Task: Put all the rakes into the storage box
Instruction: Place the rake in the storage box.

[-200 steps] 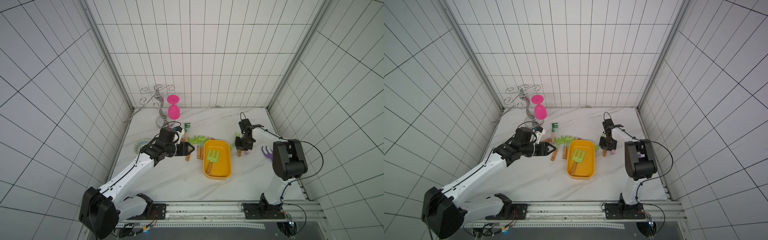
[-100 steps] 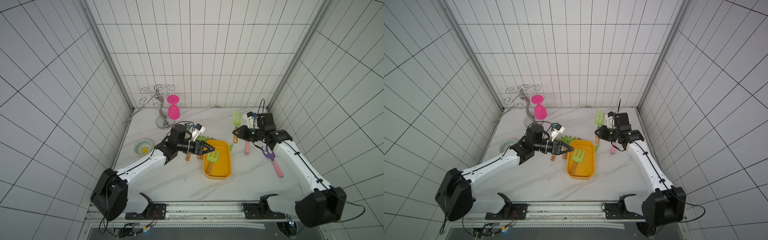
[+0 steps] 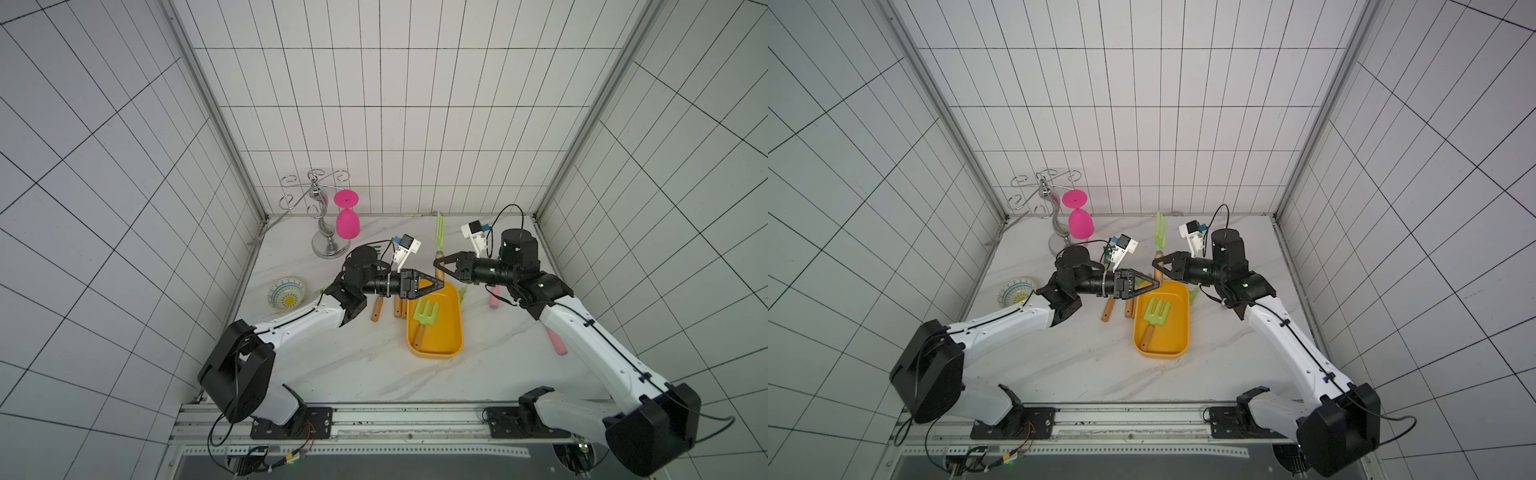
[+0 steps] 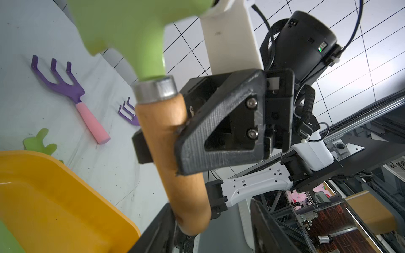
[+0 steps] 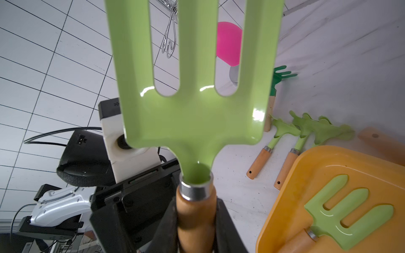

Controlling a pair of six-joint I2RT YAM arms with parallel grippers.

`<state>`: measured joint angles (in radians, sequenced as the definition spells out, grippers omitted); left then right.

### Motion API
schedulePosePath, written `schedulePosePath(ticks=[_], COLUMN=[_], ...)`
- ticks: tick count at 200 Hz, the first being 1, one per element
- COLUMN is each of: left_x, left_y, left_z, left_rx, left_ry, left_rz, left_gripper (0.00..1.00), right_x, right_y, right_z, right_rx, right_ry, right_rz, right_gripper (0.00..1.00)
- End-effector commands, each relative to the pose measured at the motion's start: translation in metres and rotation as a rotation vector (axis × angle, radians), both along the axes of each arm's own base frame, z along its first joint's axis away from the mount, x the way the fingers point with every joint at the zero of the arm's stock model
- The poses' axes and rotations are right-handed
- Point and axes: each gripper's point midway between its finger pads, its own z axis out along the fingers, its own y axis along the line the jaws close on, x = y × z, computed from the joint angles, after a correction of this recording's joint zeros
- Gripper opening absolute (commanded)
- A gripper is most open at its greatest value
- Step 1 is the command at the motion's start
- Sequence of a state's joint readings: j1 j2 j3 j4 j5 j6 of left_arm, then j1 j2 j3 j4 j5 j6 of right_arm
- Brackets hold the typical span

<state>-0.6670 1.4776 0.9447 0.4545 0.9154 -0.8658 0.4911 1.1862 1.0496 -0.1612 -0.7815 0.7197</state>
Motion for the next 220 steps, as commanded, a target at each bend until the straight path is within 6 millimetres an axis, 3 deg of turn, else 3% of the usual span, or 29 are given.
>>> schedulePosePath(ticks=[1,25,33,45,57,65,85,95,106,121,125,143,154,183,220], left_x=[0.008,0.012,0.013,0.016,0.016,0.015,0.016,0.015,0.013,0.009,0.007,0.002,-0.002,-0.016,-0.023], left_y=[-0.006,-0.006,-0.005,-0.005,-0.005,-0.005,-0.002,0.001,0.003,0.006,0.008,0.011,0.013,0.016,0.020], left_z=[0.007,0.005,0.005,0.005,0.005,0.006,-0.003,-0.017,-0.035,-0.063,-0.072,-0.102,-0.123,-0.177,-0.222], left_rx=[-0.020,-0.016,-0.016,-0.016,-0.022,-0.031,0.016,0.100,0.227,0.414,0.464,0.630,0.720,0.926,1.166], left_ry=[-0.053,-0.061,-0.065,-0.068,-0.061,-0.053,-0.011,0.006,-0.004,-0.013,-0.001,0.028,0.057,0.140,0.210], left_rz=[0.020,0.045,0.059,0.074,0.074,0.075,0.105,0.135,0.178,0.240,0.246,0.306,0.334,0.387,0.433], left_gripper=[0.54,0.49,0.41,0.19,0.09,0.05,0.03,0.02,0.02,0.02,0.02,0.02,0.01,0.01,0.00], right_x=[-0.007,-0.010,-0.010,-0.010,-0.009,-0.009,-0.007,-0.002,0.006,0.025,0.031,0.037,0.035,0.027,0.023], right_y=[0.012,0.019,0.021,0.022,0.021,0.021,0.009,-0.006,-0.029,-0.081,-0.103,-0.165,-0.187,-0.216,-0.213], right_z=[0.001,0.001,-0.002,-0.007,-0.014,-0.015,-0.019,-0.019,-0.017,-0.019,-0.023,-0.040,-0.050,-0.093,-0.129], right_rx=[0.065,0.077,0.070,0.060,0.044,0.038,-0.049,-0.116,-0.188,-0.311,-0.368,-0.569,-0.669,-0.887,-0.915], right_ry=[0.024,0.034,0.037,0.039,0.048,0.041,-0.015,-0.059,-0.110,-0.137,-0.137,-0.100,-0.068,0.068,0.175], right_rz=[0.055,0.081,0.083,0.084,0.072,0.075,0.035,-0.024,-0.112,-0.331,-0.416,-0.615,-0.656,-0.667,-0.625], right_gripper=[0.18,0.18,0.18,0.18,0.23,0.31,0.72,0.83,0.89,0.97,0.98,0.99,0.99,0.99,0.98])
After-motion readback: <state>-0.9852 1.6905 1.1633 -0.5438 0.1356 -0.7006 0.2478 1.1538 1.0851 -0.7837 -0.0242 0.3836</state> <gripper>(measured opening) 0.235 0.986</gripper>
